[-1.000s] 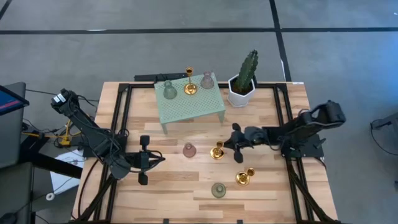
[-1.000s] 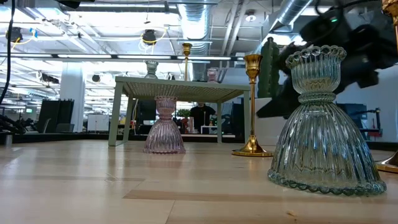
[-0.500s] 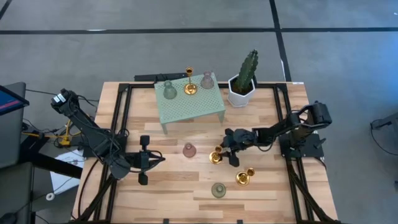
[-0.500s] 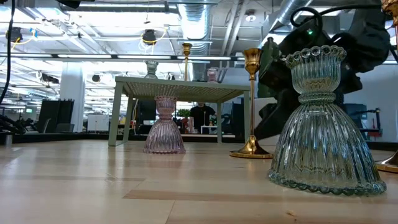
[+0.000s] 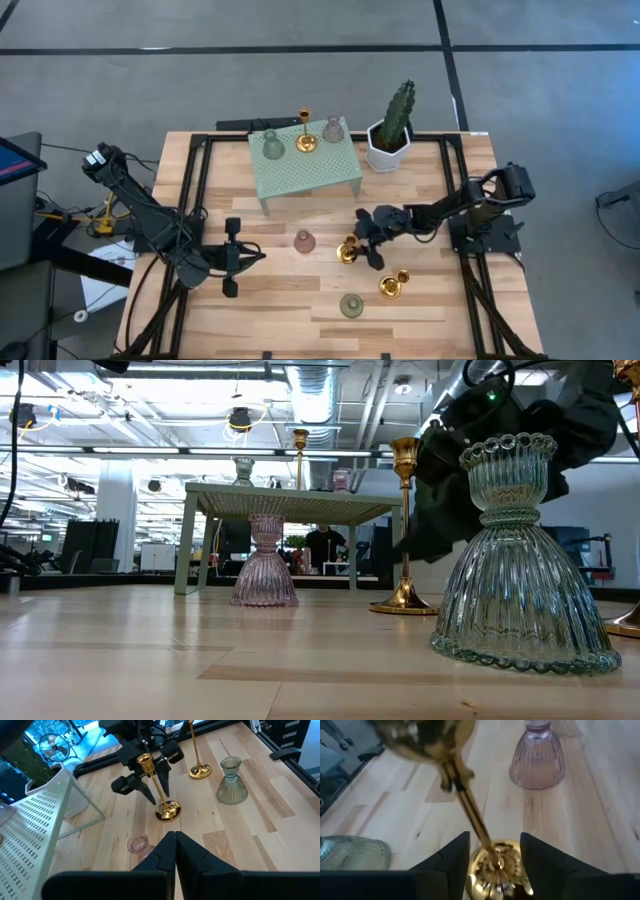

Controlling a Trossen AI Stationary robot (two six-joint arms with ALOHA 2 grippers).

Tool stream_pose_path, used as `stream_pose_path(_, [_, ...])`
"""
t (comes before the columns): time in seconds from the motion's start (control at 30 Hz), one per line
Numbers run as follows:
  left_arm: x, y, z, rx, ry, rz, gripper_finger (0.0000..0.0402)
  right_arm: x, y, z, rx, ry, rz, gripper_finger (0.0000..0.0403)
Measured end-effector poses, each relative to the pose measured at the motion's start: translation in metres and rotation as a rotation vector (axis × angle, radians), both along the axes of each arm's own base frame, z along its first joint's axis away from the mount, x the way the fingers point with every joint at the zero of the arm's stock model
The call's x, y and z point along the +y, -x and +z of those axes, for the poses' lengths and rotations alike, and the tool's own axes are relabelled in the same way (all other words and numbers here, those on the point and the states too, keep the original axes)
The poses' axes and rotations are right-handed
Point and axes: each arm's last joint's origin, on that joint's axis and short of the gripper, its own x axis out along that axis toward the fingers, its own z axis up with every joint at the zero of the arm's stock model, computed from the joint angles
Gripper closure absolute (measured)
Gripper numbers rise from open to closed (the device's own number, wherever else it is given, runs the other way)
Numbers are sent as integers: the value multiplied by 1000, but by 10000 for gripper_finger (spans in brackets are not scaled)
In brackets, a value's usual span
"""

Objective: Pick & Place candle stick holders
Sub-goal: Put the top golden candle holder on the shelf

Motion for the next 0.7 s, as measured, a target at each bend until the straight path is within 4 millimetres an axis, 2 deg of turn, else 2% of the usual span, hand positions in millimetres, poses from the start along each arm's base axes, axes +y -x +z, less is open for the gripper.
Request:
stream_pose_path(0.23, [0, 0, 0, 0, 0, 0, 394, 0, -4, 4, -12, -1, 0, 287])
stream_pose_path(0.5, [0, 0, 0, 0, 0, 0, 394, 0, -5, 5, -28, 1, 0, 388])
stream_pose_path(0.7, [0, 0, 0, 0, 0, 0, 394, -5, -8, 7, -11, -50, -49, 384])
